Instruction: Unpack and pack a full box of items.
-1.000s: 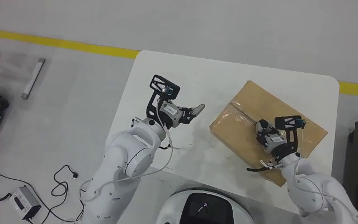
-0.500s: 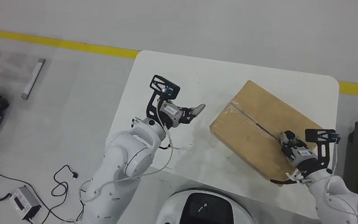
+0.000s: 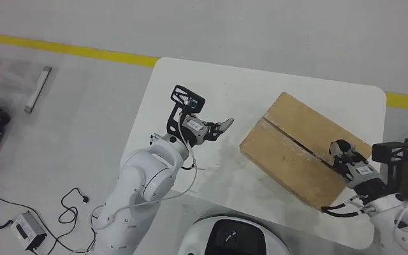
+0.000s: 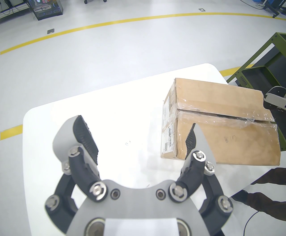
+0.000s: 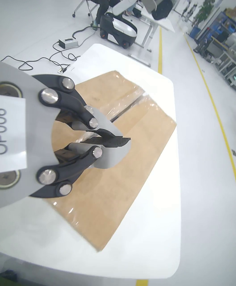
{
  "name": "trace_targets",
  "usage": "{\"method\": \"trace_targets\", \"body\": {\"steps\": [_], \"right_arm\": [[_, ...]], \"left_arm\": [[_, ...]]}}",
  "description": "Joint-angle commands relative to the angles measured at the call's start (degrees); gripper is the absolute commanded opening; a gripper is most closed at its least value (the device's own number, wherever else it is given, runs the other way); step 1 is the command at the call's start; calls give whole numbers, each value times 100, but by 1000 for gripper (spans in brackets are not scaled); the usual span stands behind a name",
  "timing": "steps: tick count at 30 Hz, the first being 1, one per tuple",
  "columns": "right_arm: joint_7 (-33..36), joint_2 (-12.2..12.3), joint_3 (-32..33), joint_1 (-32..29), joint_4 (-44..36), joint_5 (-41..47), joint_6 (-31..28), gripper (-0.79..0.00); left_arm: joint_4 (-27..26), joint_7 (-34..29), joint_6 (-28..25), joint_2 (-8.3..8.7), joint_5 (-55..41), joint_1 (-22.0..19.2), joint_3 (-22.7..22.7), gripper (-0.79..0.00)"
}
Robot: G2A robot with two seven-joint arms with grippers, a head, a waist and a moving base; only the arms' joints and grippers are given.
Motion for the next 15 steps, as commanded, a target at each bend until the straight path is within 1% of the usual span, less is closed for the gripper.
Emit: {"method": "trace_targets", "body": {"steps": [1,5,7,8,10,13,15], "right_arm": [[122,15,-330,325,7,-100,-6,-785],[240,29,-1230,1051,274,-532,-41,-785],[309,23,-1715,1456,494,-719,-76,-785],[367,22,-1950,1680,607,-843,-200,-785],[396,1,-2361,2089,938,-1063,-165,-785],[435,-41,-2839,2607,1338,-1288,-71,-785],[452,-68,-3041,2818,1547,-1424,75,-785]], "left_arm": [[0,0,0,0,0,0,0,0],[0,0,0,0,0,0,0,0],[0,0,0,0,0,0,0,0],[0,0,0,0,0,0,0,0],[0,0,0,0,0,0,0,0],[0,0,0,0,0,0,0,0],[0,0,0,0,0,0,0,0]]}}
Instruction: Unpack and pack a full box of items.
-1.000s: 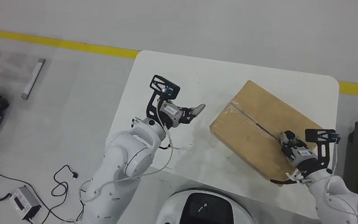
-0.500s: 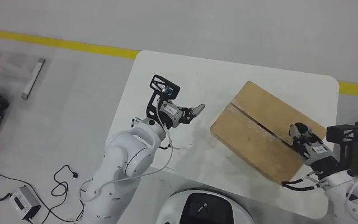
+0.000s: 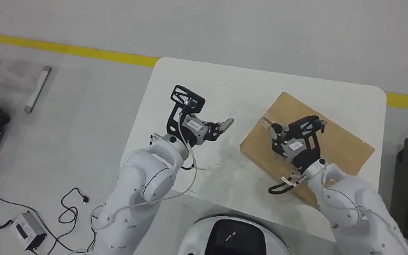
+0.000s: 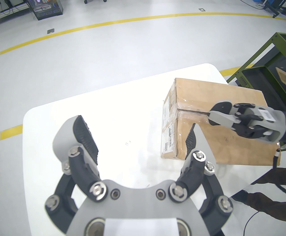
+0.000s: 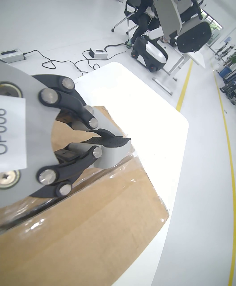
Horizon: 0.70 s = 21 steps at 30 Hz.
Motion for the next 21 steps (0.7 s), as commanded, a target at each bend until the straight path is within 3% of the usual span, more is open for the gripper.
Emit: {"method": "trace_targets", "body": {"steps": [1,8,21], "right_arm": [[13,-23,-151,145,165,-43,144,-785],[104,-28,0,-141,166,3,321,-785],[138,34,1729,-1769,-702,695,239,-785]], "left_arm": [[0,0,0,0,0,0,0,0],[0,0,0,0,0,0,0,0],[0,0,0,0,0,0,0,0]]}}
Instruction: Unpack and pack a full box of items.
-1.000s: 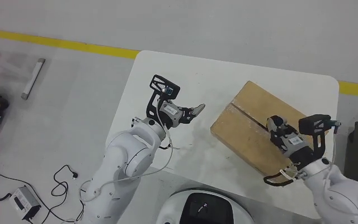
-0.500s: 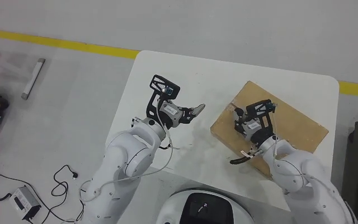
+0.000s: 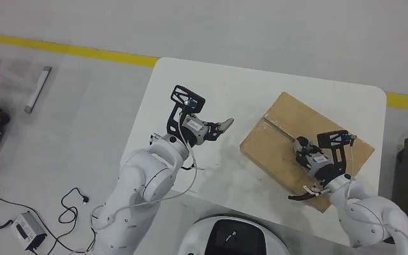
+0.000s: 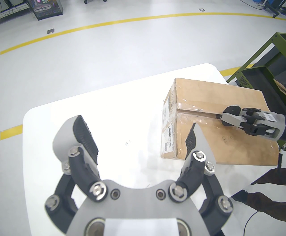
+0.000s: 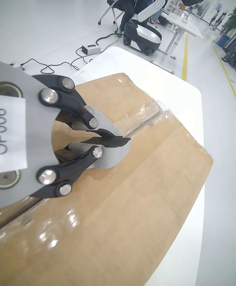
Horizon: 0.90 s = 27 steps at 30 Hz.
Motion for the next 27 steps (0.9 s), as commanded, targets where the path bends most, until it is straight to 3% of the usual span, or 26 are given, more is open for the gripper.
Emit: {"method": "trace_targets", "body": {"steps": [1,8,17,22,27], "right_arm": [[38,0,250,-228,-130,181,-74,-785],[-207,-40,1439,-1055,-613,808,-277,-785],[-1753,-311,2556,-2501,-509,1152,289,-785],[-2175,-455,2821,-3233,-412,1192,205,-785],[-2420,-538,2731,-3416,-216,1115,195,-785]], "left_arm": [[0,0,0,0,0,0,0,0],[0,0,0,0,0,0,0,0],[0,0,0,0,0,0,0,0],[0,0,0,0,0,0,0,0],[0,0,0,0,0,0,0,0]]}}
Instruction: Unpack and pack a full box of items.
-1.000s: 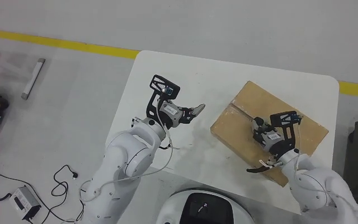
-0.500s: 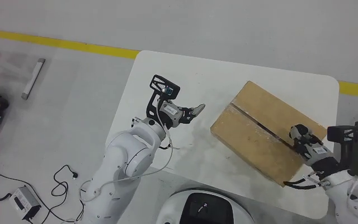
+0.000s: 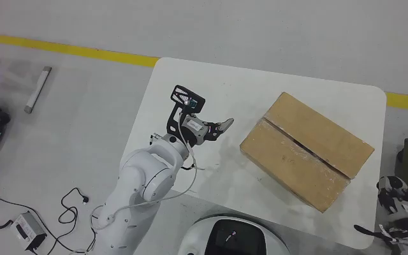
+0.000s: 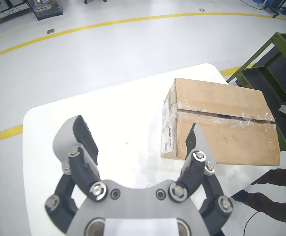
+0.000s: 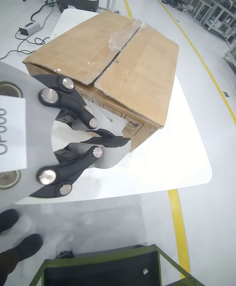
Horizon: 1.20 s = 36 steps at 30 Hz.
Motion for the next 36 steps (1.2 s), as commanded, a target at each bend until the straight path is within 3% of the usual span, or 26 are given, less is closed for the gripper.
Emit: {"method": "trace_targets", "body": {"steps": [1,15,27,36], "right_arm": [[-15,-5,-89,71,105,-164,-17,-785],[610,105,-1165,2119,1384,-1147,-61,-785],[1231,222,-1946,3740,1926,-2025,-946,-785],[1533,232,-2693,4807,2295,-2193,-1244,-785]], "left_arm": [[0,0,0,0,0,0,0,0],[0,0,0,0,0,0,0,0],[0,0,0,0,0,0,0,0],[0,0,0,0,0,0,0,0]]}}
